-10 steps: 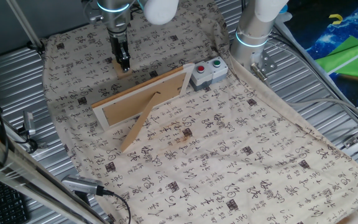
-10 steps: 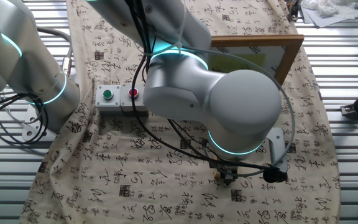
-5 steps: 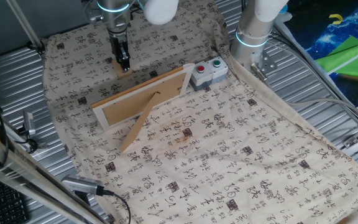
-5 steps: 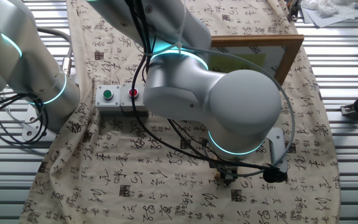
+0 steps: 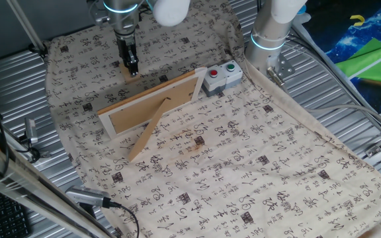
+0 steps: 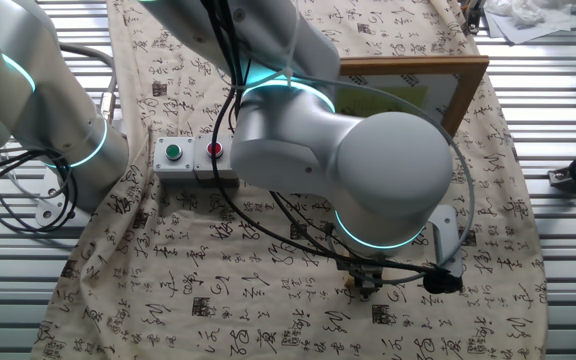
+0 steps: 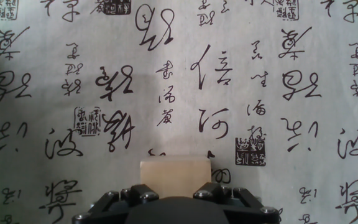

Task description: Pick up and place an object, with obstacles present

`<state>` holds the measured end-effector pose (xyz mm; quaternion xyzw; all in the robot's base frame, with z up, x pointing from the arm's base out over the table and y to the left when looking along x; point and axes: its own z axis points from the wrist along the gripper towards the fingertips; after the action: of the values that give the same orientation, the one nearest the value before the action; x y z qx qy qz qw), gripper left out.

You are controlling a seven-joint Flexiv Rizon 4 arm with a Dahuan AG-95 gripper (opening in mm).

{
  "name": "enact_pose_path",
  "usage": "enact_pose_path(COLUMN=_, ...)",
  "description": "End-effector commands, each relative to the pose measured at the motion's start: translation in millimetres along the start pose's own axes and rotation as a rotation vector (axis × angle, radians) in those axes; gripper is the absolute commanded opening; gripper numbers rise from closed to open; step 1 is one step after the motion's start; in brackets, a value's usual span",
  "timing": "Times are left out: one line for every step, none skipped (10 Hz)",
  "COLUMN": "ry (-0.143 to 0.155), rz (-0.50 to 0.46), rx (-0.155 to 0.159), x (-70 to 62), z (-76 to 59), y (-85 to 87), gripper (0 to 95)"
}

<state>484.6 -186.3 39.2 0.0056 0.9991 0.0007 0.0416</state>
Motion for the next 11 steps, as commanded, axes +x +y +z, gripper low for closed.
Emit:
enact_pose_path(ry=0.025, rz=-0.038, rx=0.008, x=-35.3, z=-96.1, y=4.3, gripper=0.0)
enact_pose_path(ry=0.025, rz=-0.038, rx=0.008, x=-35.3, z=-96.0, y=4.2, gripper=0.0)
enact_pose_path(ry=0.025, rz=-0.038, rx=0.008, x=-35.3, z=-95.2, y=4.1, gripper=0.0)
enact_pose_path(ry=0.025, rz=-0.039, rx=0.008, x=-35.3, z=-95.0, y=4.1, gripper=0.0)
enact_pose_path(ry=0.022, rz=-0.041, rx=0.008, x=-35.2, z=-95.4, y=4.2, gripper=0.0)
enact_pose_path(ry=0.020, rz=-0.043, rx=0.006, x=-34.9, z=-99.2, y=4.9, gripper=0.0)
enact_pose_path(ry=0.021, rz=-0.046, rx=0.007, x=-35.0, z=-102.6, y=5.5, gripper=0.0)
enact_pose_path(ry=0.020, rz=-0.053, rx=0.007, x=-35.6, z=-111.9, y=7.5, gripper=0.0)
enact_pose_path(ry=0.020, rz=-0.058, rx=0.006, x=-38.0, z=-120.0, y=9.6, gripper=0.0)
enact_pose_path(ry=0.020, rz=-0.064, rx=0.004, x=-43.1, z=-136.1, y=14.3, gripper=0.0)
enact_pose_path(ry=0.021, rz=-0.077, rx=0.008, x=-46.9, z=-149.6, y=18.7, gripper=0.0)
